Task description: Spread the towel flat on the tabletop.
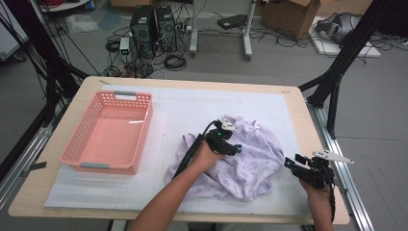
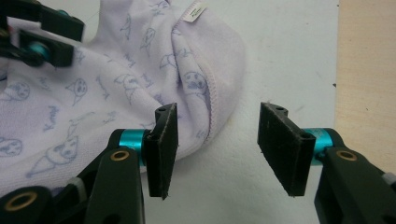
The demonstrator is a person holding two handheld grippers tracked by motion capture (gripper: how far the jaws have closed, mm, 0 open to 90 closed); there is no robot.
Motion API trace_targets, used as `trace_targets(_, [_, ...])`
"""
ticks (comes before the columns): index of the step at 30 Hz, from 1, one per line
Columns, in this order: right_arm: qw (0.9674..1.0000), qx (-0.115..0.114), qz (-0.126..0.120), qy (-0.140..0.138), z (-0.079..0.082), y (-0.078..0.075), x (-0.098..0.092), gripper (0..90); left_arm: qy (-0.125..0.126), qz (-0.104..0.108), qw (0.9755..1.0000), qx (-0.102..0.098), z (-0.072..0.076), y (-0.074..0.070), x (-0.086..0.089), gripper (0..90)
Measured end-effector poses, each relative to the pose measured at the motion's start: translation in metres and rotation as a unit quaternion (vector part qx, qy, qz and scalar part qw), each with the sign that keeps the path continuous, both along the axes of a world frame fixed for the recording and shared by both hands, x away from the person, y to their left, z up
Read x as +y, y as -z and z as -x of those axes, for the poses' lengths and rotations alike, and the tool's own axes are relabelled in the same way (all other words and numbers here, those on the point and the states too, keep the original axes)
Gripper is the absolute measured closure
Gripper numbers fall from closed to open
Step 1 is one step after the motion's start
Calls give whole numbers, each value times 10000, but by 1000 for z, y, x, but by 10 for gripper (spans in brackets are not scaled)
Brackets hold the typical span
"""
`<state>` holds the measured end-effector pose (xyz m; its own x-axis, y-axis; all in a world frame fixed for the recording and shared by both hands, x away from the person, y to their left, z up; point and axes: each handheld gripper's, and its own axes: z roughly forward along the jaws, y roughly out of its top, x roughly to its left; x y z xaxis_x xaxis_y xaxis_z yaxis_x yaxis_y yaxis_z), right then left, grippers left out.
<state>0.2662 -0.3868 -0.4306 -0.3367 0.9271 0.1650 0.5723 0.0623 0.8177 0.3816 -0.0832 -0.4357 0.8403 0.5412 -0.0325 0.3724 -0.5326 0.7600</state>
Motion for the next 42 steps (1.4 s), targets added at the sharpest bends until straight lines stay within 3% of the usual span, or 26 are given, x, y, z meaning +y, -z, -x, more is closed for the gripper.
trace_targets(2, [10000, 24, 2, 11, 0, 0, 1, 472, 158, -341, 9993, -79, 1, 7, -10, 452])
trace_targets(5, [10000, 1, 0, 8, 0, 1, 1, 472, 224, -289, 9993, -116, 0, 6, -10, 521])
trace_targets(8, [10000, 18, 14, -15, -1, 1, 1, 472, 349, -347, 9987, -127, -1, 4, -6, 854])
trace_targets(9, [10000, 13, 14, -18, -1, 1, 2, 472, 310, -270, 9991, -26, -3, 4, -4, 860])
trace_targets(11, [10000, 23, 16, -26, -1, 2, 2, 473, 134, -212, 9997, -12, -7, 3, 4, 864])
trace_targets(14, [10000, 1, 11, -9, 1, 1, 2, 473, -493, 37, 9988, -72, -20, -6, 28, 867])
trace_targets(17, [10000, 4, -10, 17, 2, 1, 0, 473, -1313, 146, 9912, -100, -34, -14, 64, 869])
trace_targets(20, [10000, -7, -28, 80, 2, 1, -3, 473, -2042, 172, 9786, -183, -41, -17, 102, 869])
trace_targets(21, [10000, -32, -24, 79, 2, 1, -4, 473, -2176, 204, 9756, -202, -42, -17, 110, 868])
trace_targets(22, [9999, -30, -32, 97, 2, 1, -4, 473, -2373, 265, 9708, -211, -43, -17, 122, 868])
trace_targets(25, [9999, -9, -33, 116, 1, 1, -2, 474, -2624, 396, 9639, -225, -43, -17, 143, 867])
trace_targets(26, [9999, -12, -21, 114, 1, 1, -2, 474, -2618, 443, 9638, -222, -41, -17, 148, 866])
trace_targets(28, [10000, 4, -30, 90, 0, 1, 0, 473, -2451, 529, 9678, -211, -36, -15, 153, 839])
trace_targets(30, [10000, 17, -28, 67, -1, 1, 3, 473, -2329, 540, 9704, -328, -29, -14, 154, 703])
trace_targets(34, [10000, 1, 16, -13, -2, 1, 9, 472, -1974, 637, 9771, -466, -15, -14, 153, 554])
trace_targets(39, [9997, 14, -84, -218, -5, 0, 22, 465, -1568, 791, 9836, -409, -5, -12, 150, 483])
trace_targets(42, [9988, 50, -92, -479, -10, 2, 39, 449, -1418, 713, 9866, -376, -5, -9, 146, 477])
